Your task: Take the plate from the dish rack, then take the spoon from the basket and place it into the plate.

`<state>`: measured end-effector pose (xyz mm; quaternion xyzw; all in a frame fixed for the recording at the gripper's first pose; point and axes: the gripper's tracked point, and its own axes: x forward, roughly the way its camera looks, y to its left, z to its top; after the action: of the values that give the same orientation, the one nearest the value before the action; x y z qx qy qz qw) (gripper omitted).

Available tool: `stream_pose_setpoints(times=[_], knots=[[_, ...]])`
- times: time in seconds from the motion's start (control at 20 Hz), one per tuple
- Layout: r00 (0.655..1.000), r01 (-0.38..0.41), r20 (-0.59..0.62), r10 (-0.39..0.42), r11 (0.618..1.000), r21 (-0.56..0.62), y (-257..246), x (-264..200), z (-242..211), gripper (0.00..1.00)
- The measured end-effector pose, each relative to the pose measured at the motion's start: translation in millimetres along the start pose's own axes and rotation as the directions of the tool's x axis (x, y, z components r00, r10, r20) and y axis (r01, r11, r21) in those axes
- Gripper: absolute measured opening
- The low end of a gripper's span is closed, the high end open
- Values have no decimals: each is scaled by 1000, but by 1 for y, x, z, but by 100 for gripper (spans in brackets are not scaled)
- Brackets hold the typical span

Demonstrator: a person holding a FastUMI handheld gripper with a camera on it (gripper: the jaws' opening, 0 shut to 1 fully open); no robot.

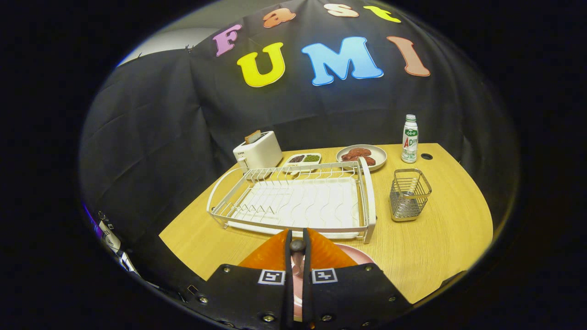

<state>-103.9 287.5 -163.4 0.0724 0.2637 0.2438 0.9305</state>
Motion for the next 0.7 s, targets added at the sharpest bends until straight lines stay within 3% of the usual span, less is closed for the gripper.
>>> stream_pose_setpoints(times=[0.15, 0.7], knots=[[999, -41, 21, 41, 999, 8, -4, 3, -6, 7], [1000, -25, 4, 25, 997, 68, -49, -7, -32, 16]])
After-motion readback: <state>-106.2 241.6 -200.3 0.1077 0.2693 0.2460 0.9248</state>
